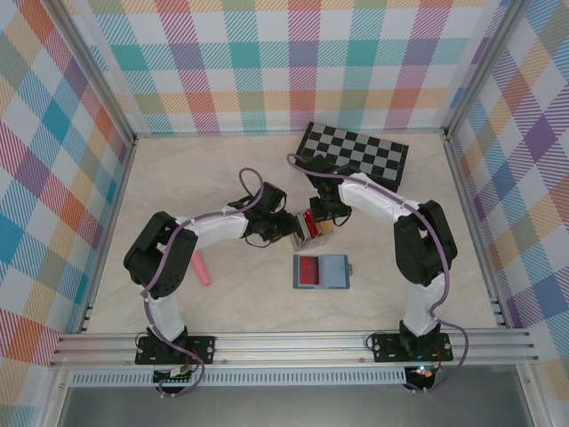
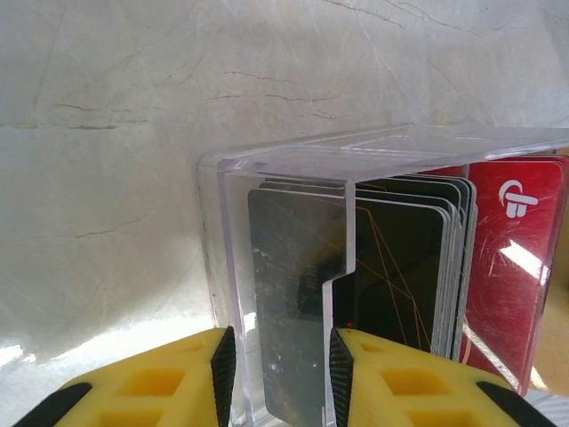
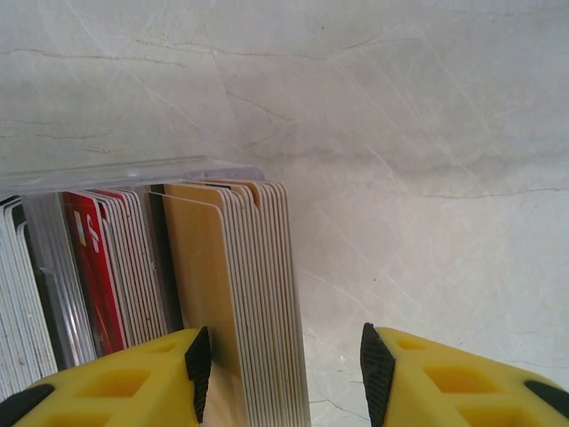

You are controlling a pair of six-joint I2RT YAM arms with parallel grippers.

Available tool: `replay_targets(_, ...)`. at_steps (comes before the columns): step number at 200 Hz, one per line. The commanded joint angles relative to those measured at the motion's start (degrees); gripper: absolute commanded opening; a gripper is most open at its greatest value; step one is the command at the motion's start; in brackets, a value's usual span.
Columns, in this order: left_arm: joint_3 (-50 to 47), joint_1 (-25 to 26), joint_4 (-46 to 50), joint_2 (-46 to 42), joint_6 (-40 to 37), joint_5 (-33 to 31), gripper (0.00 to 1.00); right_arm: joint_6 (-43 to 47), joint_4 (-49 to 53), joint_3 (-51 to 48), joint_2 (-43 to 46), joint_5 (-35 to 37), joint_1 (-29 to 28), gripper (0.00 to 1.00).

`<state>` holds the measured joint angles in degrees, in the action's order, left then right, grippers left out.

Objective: Put the credit cards into the card holder

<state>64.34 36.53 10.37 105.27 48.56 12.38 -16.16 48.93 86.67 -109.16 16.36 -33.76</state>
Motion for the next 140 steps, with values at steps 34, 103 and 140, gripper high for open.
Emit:
replay_targets(34, -0.5, -0.5, 2.3, 1.5, -0.6, -0.4, 0.35, 1.5, 3.0, 2.7, 1.6, 3.0, -0.7, 0.49)
replay_targets(103, -0.7, -0.5, 1.8, 1.8, -0.4, 0.1, 0.35, 1.8, 2.3, 2.9, 0.8, -1.4, -0.7, 0.49)
replay_targets(140, -0.3, -0.5, 2.0, 2.0, -0.5, 0.3, 0.35, 1.5, 2.7, 3.4, -2.1, 0.0, -0.7, 0.50)
